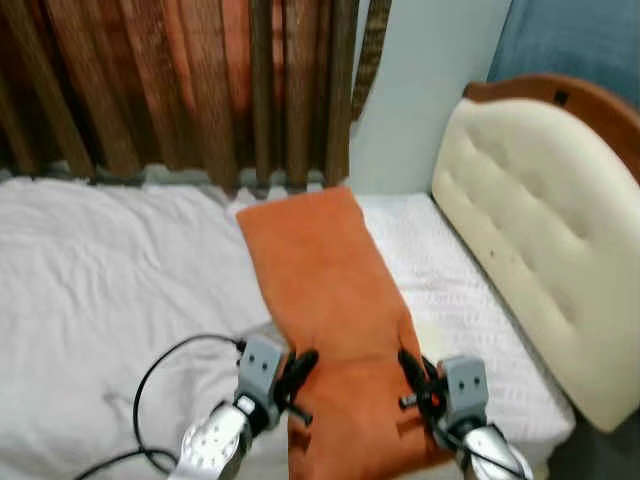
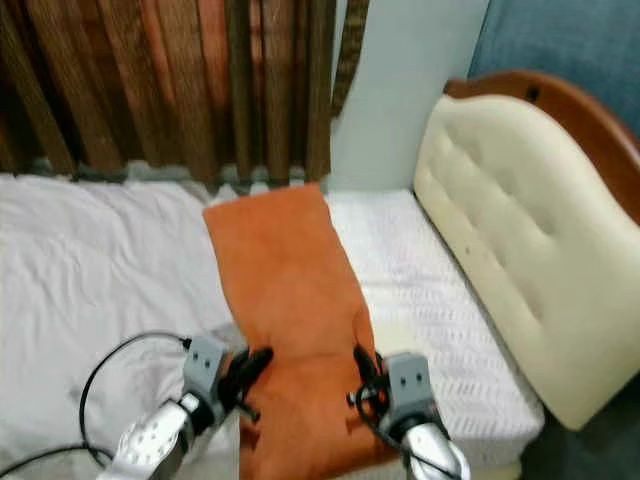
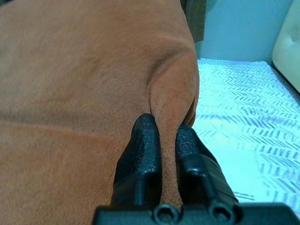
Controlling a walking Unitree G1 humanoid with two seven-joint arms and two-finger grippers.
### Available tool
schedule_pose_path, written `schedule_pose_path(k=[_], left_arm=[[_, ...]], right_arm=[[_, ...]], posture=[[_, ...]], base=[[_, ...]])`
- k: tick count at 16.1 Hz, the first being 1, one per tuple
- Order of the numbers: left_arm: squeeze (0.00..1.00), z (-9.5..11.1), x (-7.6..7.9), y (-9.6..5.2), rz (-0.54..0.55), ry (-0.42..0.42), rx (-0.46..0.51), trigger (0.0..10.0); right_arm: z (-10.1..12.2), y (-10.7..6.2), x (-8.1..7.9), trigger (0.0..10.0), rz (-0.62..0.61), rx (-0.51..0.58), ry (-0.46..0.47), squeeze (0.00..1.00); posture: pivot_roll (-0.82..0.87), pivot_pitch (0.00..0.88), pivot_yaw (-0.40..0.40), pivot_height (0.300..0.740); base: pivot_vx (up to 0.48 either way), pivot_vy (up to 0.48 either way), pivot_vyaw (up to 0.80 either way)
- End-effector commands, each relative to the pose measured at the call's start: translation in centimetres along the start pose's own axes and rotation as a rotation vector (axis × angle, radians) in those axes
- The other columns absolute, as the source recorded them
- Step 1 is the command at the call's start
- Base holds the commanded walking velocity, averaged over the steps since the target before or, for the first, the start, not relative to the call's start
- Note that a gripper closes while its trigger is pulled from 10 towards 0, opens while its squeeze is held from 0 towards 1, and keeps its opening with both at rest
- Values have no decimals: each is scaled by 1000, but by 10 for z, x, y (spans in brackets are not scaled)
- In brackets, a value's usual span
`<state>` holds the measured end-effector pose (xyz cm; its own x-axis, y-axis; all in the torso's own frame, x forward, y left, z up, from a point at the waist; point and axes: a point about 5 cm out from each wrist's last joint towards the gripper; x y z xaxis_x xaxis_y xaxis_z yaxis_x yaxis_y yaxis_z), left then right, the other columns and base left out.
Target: Clean up the room
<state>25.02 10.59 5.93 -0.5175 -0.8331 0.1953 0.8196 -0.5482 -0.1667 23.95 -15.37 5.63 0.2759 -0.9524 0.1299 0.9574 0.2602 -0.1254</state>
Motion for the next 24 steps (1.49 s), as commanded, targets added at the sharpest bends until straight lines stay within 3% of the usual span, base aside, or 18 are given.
schedule_pose_path(k=[1,9,12,13,15,19,20,21,24], left_arm=[[0,16,-31,-9,129,42,60,10000],[0,20,-44,-3,146,44,64,10000],[0,21,-40,1,131,98,61,10000],[1000,20,-35,3,102,102,55,10000],[1000,17,-29,6,54,104,35,10000],[1000,12,-32,7,54,114,-11,10000],[780,13,-32,7,43,100,-5,10000],[0,12,-31,7,40,93,-7,10000],[0,4,-22,7,33,74,-11,10000]], right_arm=[[-3,-11,37,0,-154,-23,-21,0],[3,-6,35,0,-153,-13,-5,0],[1,-7,35,0,-153,-17,-1,0],[1,-7,35,0,-152,-20,-1,0],[0,-6,36,0,-150,-25,-4,0],[-2,-1,45,0,-175,-41,9,0],[-3,0,47,0,-186,-47,18,0],[-5,3,49,0,-210,-58,38,0],[-7,21,52,0,-235,-75,102,0]], posture=[[-36,0,-51,740],[-41,0,-45,740],[-41,0,-44,740],[-43,0,-44,740],[-42,0,-44,740],[-39,0,-47,740],[-38,0,-48,740],[-37,0,-47,740],[-33,0,-44,740]], base=[[405,-251,0],[405,-253,0],[404,-255,0],[401,-259,0],[360,0,0],[0,0,0],[0,0,0],[0,0,0],[0,0,0]])
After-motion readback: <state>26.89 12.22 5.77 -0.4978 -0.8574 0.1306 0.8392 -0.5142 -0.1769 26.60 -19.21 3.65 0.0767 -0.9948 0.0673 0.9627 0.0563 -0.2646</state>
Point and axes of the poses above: a point about 5 cm out from each wrist's last joint towards the gripper, its own y axis pointing out of the wrist towards the gripper, its own z axis along the axis of the wrist's last joint, x = y × z, and after that the axes turned 8 degrees about -y, right-handed
